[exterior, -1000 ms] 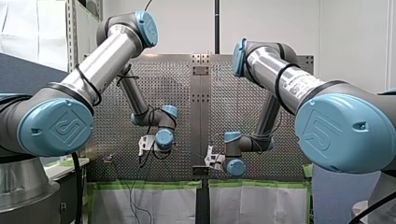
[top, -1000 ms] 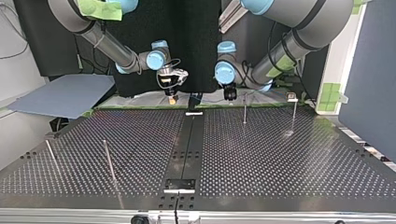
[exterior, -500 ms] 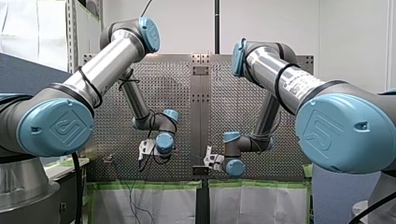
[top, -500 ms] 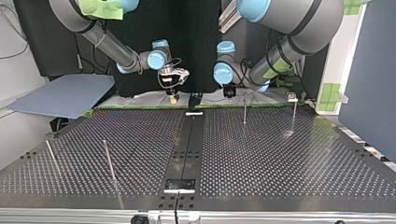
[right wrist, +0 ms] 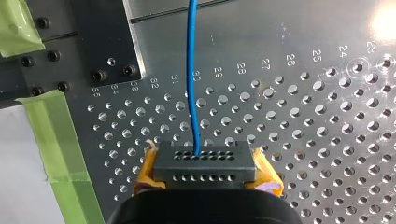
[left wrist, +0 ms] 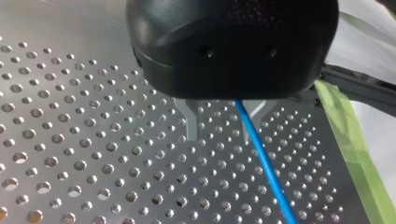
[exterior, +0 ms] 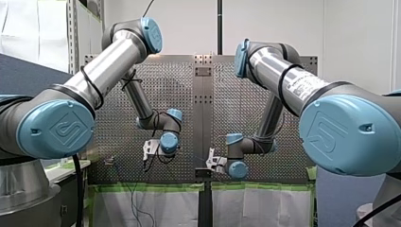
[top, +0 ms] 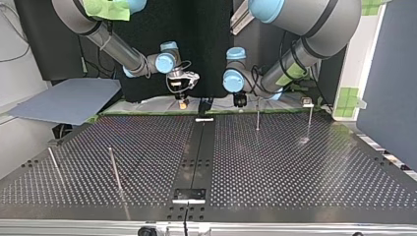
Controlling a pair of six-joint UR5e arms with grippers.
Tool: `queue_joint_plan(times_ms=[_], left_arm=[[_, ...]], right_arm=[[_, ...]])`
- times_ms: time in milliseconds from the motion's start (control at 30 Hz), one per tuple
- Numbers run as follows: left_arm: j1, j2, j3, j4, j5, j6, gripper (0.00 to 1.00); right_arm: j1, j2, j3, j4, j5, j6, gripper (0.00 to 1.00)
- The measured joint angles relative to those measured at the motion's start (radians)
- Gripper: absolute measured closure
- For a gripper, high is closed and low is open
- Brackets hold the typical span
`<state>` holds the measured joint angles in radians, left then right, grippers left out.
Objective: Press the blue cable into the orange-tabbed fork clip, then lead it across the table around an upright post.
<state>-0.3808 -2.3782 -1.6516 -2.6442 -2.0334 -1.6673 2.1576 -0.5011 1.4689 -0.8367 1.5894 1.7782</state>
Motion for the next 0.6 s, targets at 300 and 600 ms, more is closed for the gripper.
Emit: queue_joint_plan(times_ms=[300, 600], left_arm=[[-0.001, 0.0, 0.001, 0.007, -0.02, 0.033, 1.0], [-0.001, 0.0, 0.001, 0.017, -0.018, 0.04, 1.0]], right_arm=[[0.0, 0.0, 0.0, 0.001, -0.001, 0.0, 1.0], [0.0, 0.0, 0.0, 0.002, 0.0, 0.0, 1.0]])
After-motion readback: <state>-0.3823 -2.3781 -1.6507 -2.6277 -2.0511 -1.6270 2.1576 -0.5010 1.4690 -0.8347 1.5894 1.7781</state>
